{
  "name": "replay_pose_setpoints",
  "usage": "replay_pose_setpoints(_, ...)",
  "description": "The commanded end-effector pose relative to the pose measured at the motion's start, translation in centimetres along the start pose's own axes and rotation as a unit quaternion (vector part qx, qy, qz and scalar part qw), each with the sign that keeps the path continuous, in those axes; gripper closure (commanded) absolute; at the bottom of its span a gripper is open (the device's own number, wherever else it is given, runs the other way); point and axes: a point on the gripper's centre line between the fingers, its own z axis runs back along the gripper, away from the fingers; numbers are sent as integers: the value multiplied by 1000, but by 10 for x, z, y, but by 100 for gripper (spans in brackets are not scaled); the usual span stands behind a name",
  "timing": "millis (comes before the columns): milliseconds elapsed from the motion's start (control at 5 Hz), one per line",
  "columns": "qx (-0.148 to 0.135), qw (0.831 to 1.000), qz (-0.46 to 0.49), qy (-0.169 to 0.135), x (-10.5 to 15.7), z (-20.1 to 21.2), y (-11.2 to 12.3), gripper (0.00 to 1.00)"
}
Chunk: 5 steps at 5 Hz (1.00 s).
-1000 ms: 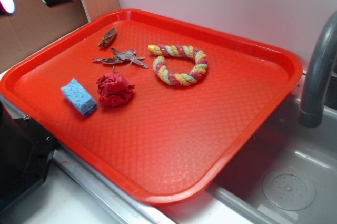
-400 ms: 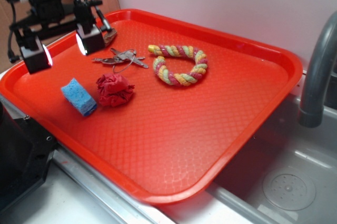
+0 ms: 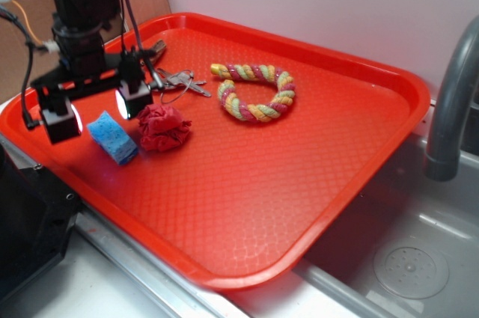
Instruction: Grab the blue sponge.
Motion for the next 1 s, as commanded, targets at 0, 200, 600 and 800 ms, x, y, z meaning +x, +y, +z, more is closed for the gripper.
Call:
replay_pose_setpoints(0,-28,999,30,-16,-1,-11,8,100)
replay_pose_setpoints(200,-29,999,35,-16,-1,-10,12,100)
replay_pose_setpoints(600,-56,997,-11,-52,7,19,-2,100)
replay_pose_setpoints(800,-84,988,-101,-87,10,52,-14,100)
